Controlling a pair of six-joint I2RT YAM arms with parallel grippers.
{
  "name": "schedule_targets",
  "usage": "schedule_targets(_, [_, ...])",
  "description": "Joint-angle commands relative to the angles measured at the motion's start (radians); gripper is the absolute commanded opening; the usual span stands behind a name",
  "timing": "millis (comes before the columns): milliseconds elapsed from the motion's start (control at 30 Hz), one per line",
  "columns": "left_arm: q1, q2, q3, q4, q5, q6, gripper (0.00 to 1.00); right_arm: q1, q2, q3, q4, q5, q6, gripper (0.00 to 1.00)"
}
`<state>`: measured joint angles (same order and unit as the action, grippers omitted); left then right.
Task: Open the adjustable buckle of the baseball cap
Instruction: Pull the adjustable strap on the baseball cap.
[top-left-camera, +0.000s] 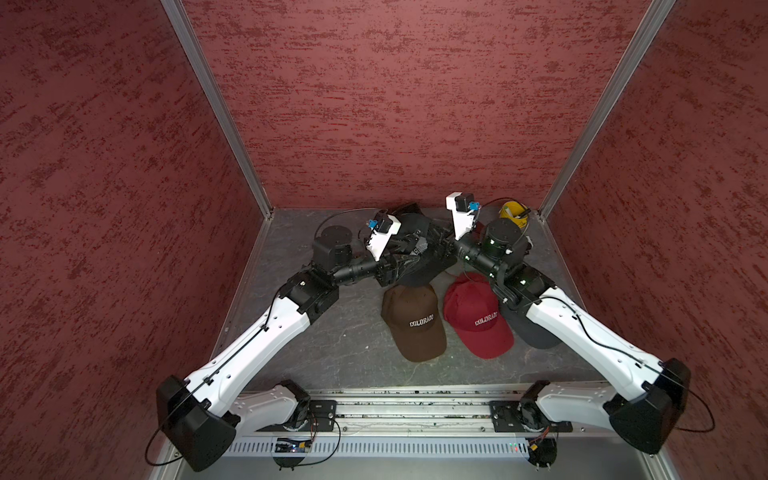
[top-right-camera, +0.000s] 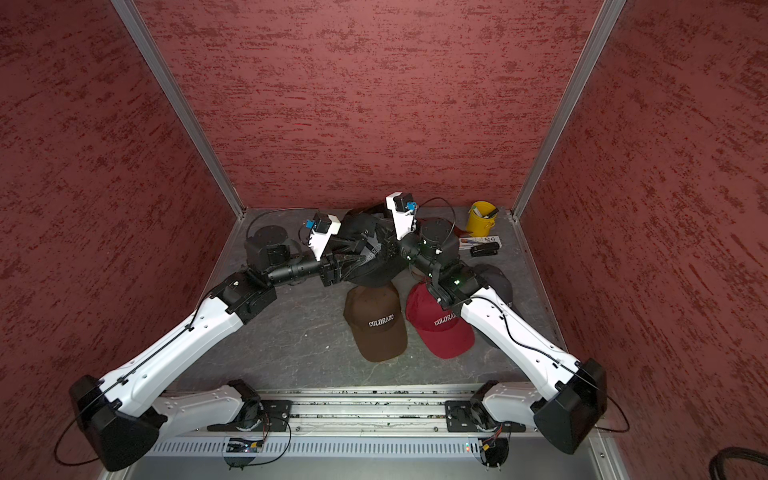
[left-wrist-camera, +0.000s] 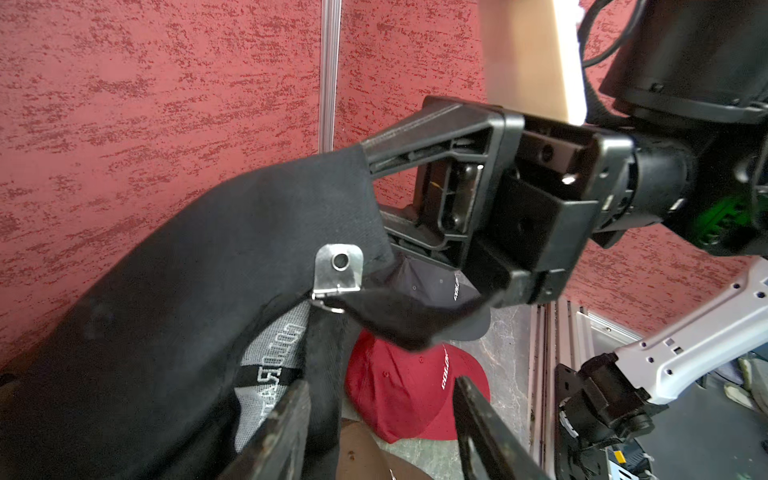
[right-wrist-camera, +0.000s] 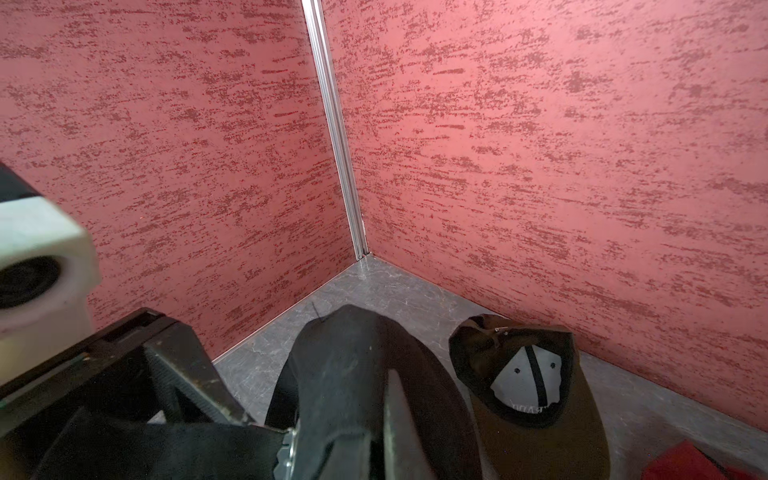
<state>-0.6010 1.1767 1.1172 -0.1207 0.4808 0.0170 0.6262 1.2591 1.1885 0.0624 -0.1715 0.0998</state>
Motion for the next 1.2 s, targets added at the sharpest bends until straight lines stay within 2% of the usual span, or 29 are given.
schedule_targets(0, [-0.011, 0.023, 0.005, 0.058, -0.039, 0.036, 0.59, -0.004, -0.005, 0.039, 0.029, -0.026, -0.006, 0.00])
schedule_targets(133, [-0.016, 0.048, 0.004, 0.073, -0.054, 0.039, 0.60, -0.003, -0.007, 0.037, 0.031, -0.040, -0.005, 0.00])
schedule_targets(267, [-0.021, 0.084, 0.022, 0.062, -0.057, 0.026, 0.53, -0.003, -0.002, 0.037, 0.026, -0.064, -0.006, 0.00])
schedule_targets(333, [-0.026, 0.087, 0.024, 0.062, -0.057, 0.028, 0.41, -0.003, -0.001, 0.036, 0.021, -0.065, -0.009, 0.00])
schedule_targets(400, [-0.027, 0.083, 0.027, 0.056, -0.060, 0.031, 0.22, -0.003, -0.005, 0.031, 0.018, -0.061, -0.017, 0.00])
schedule_targets(500, [-0.028, 0.074, 0.050, 0.004, -0.061, 0.050, 0.01, -0.004, -0.016, 0.010, 0.018, -0.043, -0.036, 0.00])
schedule_targets(667, [-0.026, 0.058, 0.096, -0.075, -0.021, 0.061, 0.00, -0.003, -0.030, -0.020, -0.003, -0.020, -0.109, 0.00])
schedule_targets(733, [-0.026, 0.054, 0.116, -0.100, 0.003, 0.063, 0.00, -0.003, -0.036, -0.030, -0.014, -0.016, -0.148, 0.06])
schedule_targets(833, [-0.023, 0.049, 0.148, -0.132, 0.047, 0.064, 0.00, -0.003, -0.053, -0.053, -0.011, -0.012, -0.209, 0.21])
schedule_targets(933, [-0.014, 0.051, 0.179, -0.160, 0.089, 0.061, 0.00, -0.003, -0.070, -0.075, -0.003, -0.014, -0.252, 0.30])
schedule_targets(1167, [-0.002, 0.082, 0.216, -0.176, 0.163, 0.036, 0.00, 0.016, -0.098, -0.129, 0.065, -0.069, -0.276, 0.36])
